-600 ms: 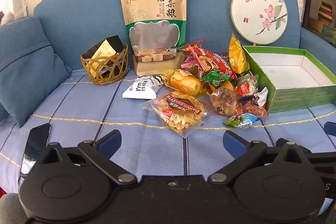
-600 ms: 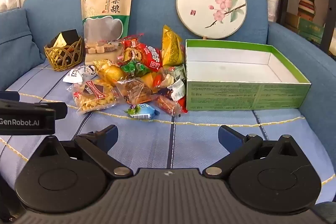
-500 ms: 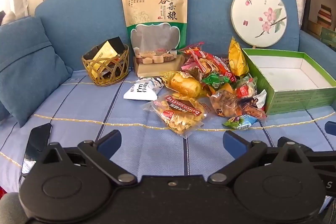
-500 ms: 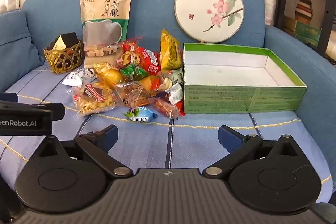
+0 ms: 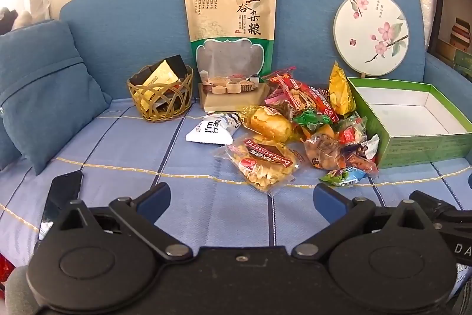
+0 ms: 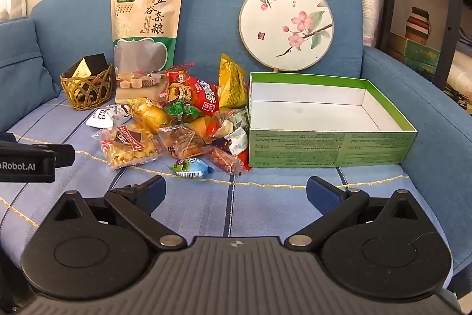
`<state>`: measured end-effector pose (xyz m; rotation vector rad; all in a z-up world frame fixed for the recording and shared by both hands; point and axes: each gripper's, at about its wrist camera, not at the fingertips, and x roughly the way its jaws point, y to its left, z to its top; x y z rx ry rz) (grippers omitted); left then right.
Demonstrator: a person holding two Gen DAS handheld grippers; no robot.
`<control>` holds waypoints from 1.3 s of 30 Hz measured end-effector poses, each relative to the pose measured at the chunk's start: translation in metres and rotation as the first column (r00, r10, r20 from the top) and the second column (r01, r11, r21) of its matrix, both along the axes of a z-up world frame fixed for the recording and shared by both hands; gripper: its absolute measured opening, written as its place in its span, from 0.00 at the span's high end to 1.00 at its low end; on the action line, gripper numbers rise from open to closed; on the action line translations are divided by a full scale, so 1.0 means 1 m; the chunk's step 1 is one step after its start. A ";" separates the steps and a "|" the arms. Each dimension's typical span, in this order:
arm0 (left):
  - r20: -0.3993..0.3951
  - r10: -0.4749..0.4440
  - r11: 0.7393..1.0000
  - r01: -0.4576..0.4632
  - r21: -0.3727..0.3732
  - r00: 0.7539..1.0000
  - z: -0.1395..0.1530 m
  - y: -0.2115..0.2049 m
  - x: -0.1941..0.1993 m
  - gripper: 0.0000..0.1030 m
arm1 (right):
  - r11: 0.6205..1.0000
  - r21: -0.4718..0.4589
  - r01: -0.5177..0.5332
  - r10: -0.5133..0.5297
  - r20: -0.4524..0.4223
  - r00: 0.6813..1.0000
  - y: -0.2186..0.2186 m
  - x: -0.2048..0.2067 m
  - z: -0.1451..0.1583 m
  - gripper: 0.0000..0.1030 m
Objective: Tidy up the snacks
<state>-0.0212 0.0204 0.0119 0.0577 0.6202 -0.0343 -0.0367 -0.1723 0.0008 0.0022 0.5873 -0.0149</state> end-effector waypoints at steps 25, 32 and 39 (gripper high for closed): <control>-0.029 -0.019 1.000 0.019 -0.003 0.999 0.000 -0.002 0.001 0.00 | 0.999 0.027 0.029 -0.029 0.014 0.999 -0.003 -0.006 0.001 0.00; -0.049 -0.031 1.000 0.031 0.000 0.998 -0.004 -0.005 0.007 0.00 | 0.999 0.030 0.033 -0.033 0.002 0.999 -0.004 -0.002 -0.001 0.00; -0.084 -0.061 0.998 0.060 -0.007 0.995 -0.009 -0.012 0.021 0.00 | 0.998 0.030 0.057 -0.057 -0.009 0.998 -0.005 0.006 -0.001 0.00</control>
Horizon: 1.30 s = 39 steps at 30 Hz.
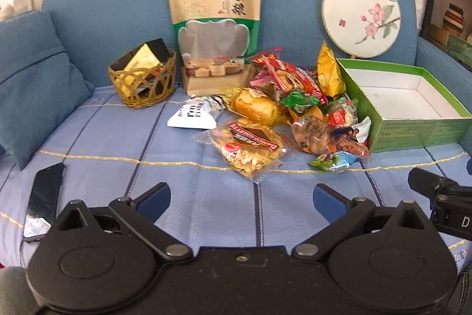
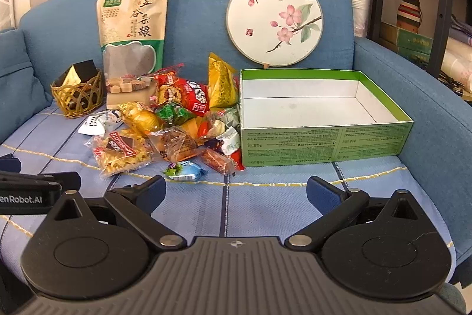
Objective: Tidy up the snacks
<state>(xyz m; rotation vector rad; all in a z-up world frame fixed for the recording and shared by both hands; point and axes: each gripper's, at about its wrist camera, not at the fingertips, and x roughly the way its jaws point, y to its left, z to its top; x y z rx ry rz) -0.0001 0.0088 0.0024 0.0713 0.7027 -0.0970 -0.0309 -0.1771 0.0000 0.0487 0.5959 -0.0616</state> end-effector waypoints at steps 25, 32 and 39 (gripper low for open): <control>-0.003 -0.009 1.000 0.008 -0.024 1.000 -0.012 -0.006 0.002 0.00 | 0.999 0.029 -0.029 0.028 0.015 0.999 -0.010 -0.002 -0.011 0.00; -0.026 -0.015 1.000 0.015 -0.018 1.000 -0.022 -0.005 0.014 0.00 | 0.999 0.044 -0.018 0.018 0.003 1.000 -0.013 0.010 -0.022 0.00; -0.042 -0.018 1.000 0.018 -0.004 0.999 -0.032 -0.002 0.027 0.00 | 0.997 0.071 -0.043 0.043 0.007 0.999 -0.012 0.025 -0.037 0.00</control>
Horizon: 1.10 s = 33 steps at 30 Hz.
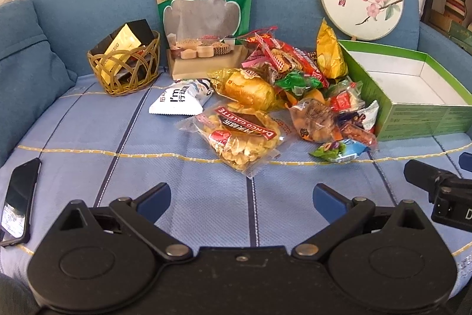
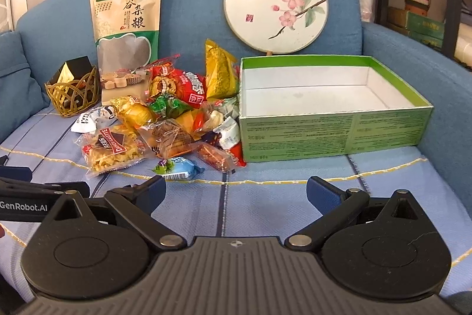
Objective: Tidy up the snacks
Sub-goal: 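Grasp the blue-and-green candy wrapper with the left tool while the right tool grasps a brown snack pack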
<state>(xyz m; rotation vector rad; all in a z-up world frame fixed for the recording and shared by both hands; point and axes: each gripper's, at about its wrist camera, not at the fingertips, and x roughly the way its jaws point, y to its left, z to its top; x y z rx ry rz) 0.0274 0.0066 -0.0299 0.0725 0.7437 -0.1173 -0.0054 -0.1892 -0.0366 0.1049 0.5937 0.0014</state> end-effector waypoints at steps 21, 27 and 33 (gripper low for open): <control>0.000 -0.219 0.964 0.217 -0.154 0.976 0.019 0.005 0.044 0.06 | 0.969 -0.036 -0.244 0.238 -0.119 0.964 0.030 0.051 -0.035 0.67; -0.037 -0.391 0.900 0.374 -0.226 0.919 0.013 -0.050 0.073 0.27 | 0.984 -0.018 -0.180 0.177 -0.093 0.980 0.001 0.021 -0.040 0.34; -0.096 -0.385 0.913 0.364 -0.184 0.918 -0.007 -0.079 0.092 0.42 | 0.987 -0.052 -0.154 0.152 -0.040 0.988 -0.010 0.027 -0.030 0.26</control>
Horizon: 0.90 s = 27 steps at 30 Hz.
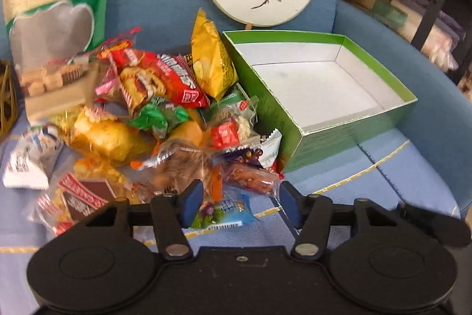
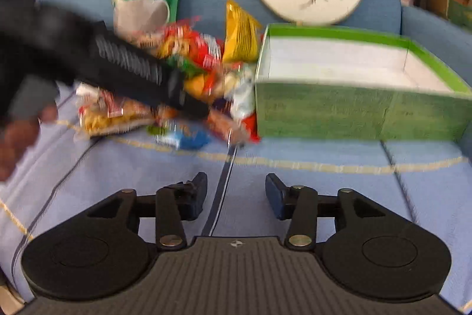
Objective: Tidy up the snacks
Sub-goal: 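Grasp the blue-and-green candy wrapper with the left tool while the right tool grasps a brown snack pack, then carry both snacks into the green box and open both tools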
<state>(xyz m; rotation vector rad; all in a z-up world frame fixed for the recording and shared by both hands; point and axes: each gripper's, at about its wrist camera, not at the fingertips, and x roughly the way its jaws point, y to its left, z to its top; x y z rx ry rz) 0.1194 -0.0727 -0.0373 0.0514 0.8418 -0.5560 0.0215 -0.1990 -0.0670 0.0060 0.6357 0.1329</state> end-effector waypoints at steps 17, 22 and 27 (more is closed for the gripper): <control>-0.089 0.101 0.989 -0.109 -0.100 0.991 -0.020 0.071 -0.030 0.00 | 0.979 0.061 -0.195 0.200 -0.080 0.977 0.004 0.046 -0.007 0.49; -0.092 0.087 0.990 -0.097 -0.105 0.992 -0.017 0.059 -0.024 0.00 | 0.983 0.013 -0.182 0.183 -0.034 0.983 0.005 0.049 -0.008 0.46; -0.085 0.063 0.995 -0.070 -0.073 0.994 -0.024 0.048 -0.020 0.00 | 0.983 0.074 -0.168 0.172 -0.058 0.983 0.002 0.065 -0.017 0.42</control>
